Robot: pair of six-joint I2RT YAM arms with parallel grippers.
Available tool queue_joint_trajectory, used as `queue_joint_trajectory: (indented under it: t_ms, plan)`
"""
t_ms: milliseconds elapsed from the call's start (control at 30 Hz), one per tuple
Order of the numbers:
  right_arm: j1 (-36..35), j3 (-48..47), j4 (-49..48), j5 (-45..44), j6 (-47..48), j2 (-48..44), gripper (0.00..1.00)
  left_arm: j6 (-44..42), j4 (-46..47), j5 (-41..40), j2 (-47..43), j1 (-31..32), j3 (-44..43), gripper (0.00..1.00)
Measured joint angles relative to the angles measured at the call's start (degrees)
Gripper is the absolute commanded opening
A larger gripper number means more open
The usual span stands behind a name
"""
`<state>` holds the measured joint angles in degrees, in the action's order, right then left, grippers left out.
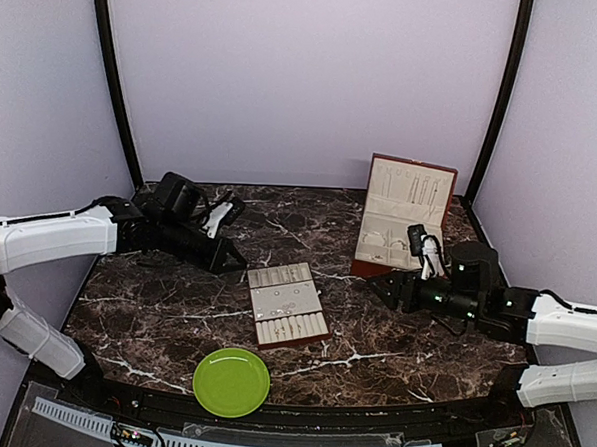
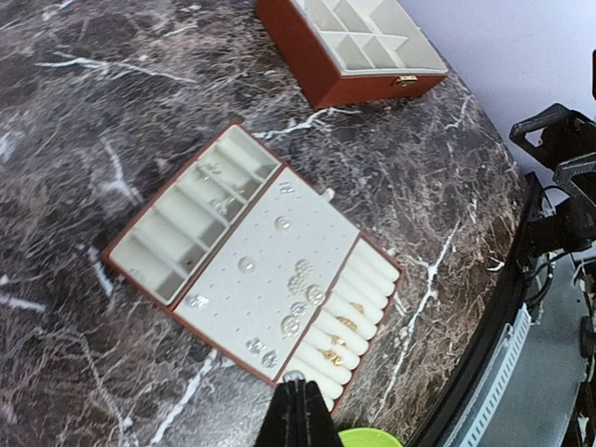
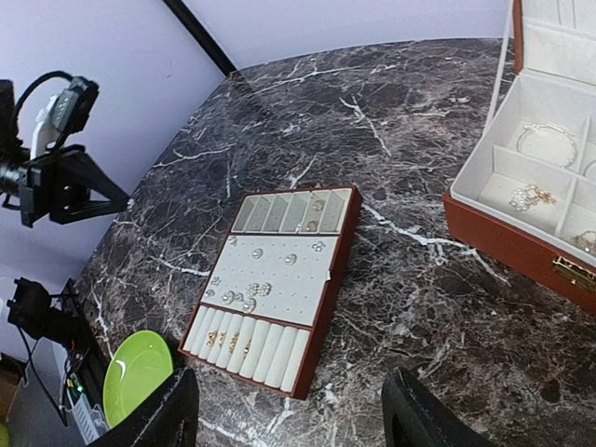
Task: Organize the mixed jewelry
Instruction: Pick up the earring from the center of the board, then pass from the left arm to the right
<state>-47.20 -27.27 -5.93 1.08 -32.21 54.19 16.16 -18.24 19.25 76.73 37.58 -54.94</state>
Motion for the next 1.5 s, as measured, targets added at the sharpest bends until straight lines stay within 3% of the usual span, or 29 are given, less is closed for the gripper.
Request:
queue_joint_trajectory:
  t_ms: [333,533,633,933,1167,1300,1500]
  plan:
    - [-3.6,-3.8,2.0,1.9,-2.8,1.8,0.64,-2.8,11.7,16.7,13.5,1.1,-7.4,0.00]
    - [-7.5,-6.5,0.9,4.3,-1.7,7.0,0.53,-4.6,13.2,23.1,16.5,2.2,-7.5,0.00]
    - [-8.3,-9.7,0.8,4.7,-1.8,11.5,0.47,-5.4,13.3,23.6,16.5,2.4,-7.5,0.00]
    - [-9.7,-15.9,-0.8,2.7,-13.2,23.3,0.45,-4.1,17.0,21.6,16.0,3.6,-3.6,0.00]
    - [-13.0,-18.3,-2.5,1.7,-15.7,28.5,0.39,-1.1,20.2,21.6,16.0,4.7,-2.0,0.00]
    - [-13.3,-18.3,-3.9,1.9,-12.6,29.5,0.38,-0.8,20.7,22.6,16.1,5.1,-2.0,0.00]
    - [-13.8,-14.8,-7.3,1.8,-0.1,25.8,0.33,-3.6,15.7,26.5,18.5,5.1,-6.4,0.00]
